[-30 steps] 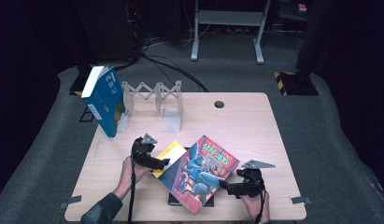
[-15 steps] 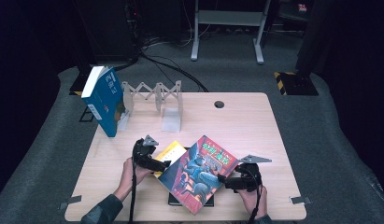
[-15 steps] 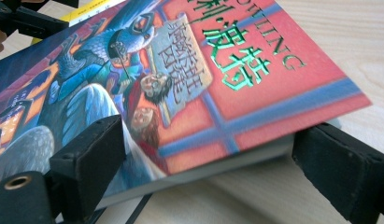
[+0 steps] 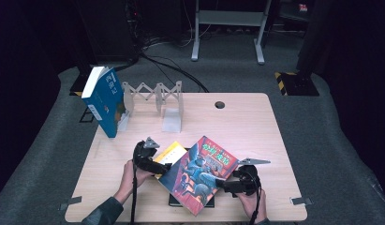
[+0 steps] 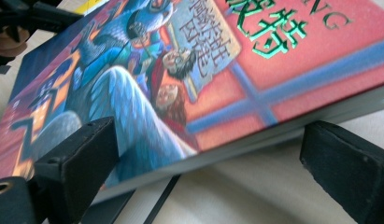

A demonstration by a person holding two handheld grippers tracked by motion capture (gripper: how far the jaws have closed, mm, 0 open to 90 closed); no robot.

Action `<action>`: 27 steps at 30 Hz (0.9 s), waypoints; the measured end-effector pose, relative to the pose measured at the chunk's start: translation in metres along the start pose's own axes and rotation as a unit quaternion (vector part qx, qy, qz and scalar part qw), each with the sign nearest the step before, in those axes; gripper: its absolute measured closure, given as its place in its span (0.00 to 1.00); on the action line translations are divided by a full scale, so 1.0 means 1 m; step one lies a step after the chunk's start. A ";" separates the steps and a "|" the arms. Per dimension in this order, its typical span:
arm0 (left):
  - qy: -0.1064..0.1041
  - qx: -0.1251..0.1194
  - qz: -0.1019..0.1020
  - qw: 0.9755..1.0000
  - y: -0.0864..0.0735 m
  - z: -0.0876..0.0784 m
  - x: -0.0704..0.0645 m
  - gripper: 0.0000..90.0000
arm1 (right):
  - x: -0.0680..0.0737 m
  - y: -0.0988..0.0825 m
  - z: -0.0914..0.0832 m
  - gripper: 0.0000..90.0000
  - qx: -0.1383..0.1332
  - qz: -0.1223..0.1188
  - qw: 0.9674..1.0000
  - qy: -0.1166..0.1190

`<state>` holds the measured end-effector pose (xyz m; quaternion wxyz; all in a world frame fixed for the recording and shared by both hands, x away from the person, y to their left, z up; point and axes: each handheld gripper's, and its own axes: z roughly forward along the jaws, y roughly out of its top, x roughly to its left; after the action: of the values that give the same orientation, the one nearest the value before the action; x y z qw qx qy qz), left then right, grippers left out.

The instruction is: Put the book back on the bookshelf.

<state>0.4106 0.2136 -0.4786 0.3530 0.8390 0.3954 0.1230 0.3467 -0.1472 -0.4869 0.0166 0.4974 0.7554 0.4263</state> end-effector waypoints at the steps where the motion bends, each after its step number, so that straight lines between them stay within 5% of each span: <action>1: -0.003 0.003 0.000 1.000 0.000 -0.001 0.000 0.03 | 0.000 0.002 0.001 0.04 -0.002 -0.001 1.000 -0.003; 6: -0.005 -0.001 -0.003 1.000 -0.001 0.000 -0.001 0.03 | -0.004 0.013 0.010 0.05 0.000 -0.005 1.000 -0.002; 12: -0.010 -0.003 -0.015 1.000 -0.002 0.001 0.000 0.02 | 0.001 0.030 0.019 0.05 0.007 -0.043 0.999 -0.030; 18: -0.012 -0.008 -0.027 1.000 -0.005 0.001 0.002 0.02 | -0.005 0.050 0.035 0.02 0.021 -0.050 0.998 -0.021; 23: -0.011 -0.004 -0.018 1.000 -0.005 -0.001 0.002 0.02 | 0.000 0.044 0.027 0.03 0.021 -0.060 0.997 -0.038; 27: -0.008 -0.006 -0.021 1.000 -0.006 -0.001 0.002 0.02 | 0.005 0.033 0.018 0.04 0.027 -0.052 0.998 -0.027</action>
<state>0.4080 0.2181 -0.4822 0.3639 0.8294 0.4090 0.1110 0.3770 -0.1273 -0.4750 0.0460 0.4688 0.7911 0.3901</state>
